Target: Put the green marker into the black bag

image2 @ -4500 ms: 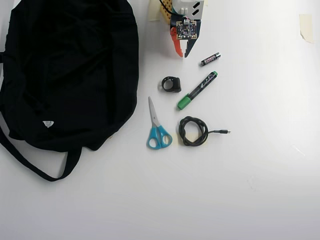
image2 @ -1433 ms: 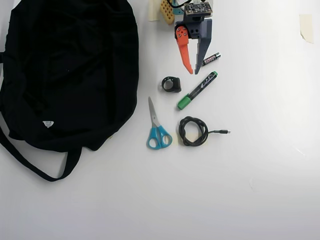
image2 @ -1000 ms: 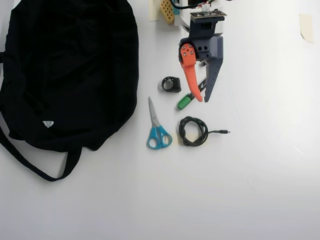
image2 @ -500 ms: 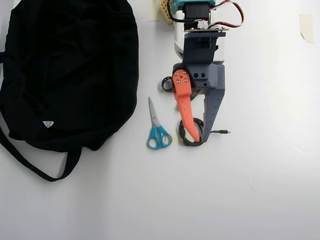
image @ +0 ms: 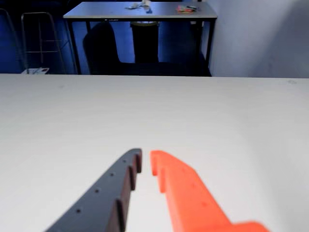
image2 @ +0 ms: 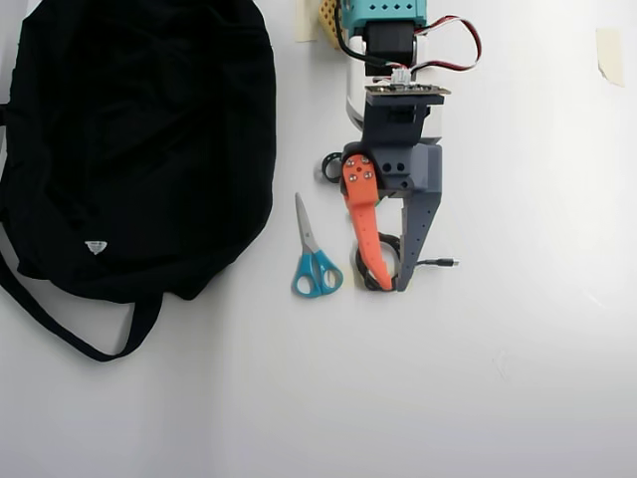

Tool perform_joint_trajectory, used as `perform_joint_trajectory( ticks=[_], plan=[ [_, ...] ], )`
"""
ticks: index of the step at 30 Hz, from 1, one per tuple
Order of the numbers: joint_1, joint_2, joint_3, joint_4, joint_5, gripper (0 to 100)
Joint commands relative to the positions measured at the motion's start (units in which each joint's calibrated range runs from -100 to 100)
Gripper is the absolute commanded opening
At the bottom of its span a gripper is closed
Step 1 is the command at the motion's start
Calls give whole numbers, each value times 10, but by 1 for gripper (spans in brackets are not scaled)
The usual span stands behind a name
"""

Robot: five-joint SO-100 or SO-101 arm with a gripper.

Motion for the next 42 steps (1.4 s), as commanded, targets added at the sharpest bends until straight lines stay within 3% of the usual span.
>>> perform_joint_trajectory(
  ticks=[1, 6, 8, 13, 20, 29, 42],
  plan=[
    [1, -17, -15, -10, 2, 2],
    [-10, -64, 5, 32, -2, 2],
    [-13, -104, 3, 153, 2, 2],
    [-20, -129, 4, 333, -7, 2],
    [-26, -122, 6, 480, -110, 2],
    [-41, -119, 6, 655, -155, 2],
    [-36, -129, 67, 750, -150, 2]
  ],
)
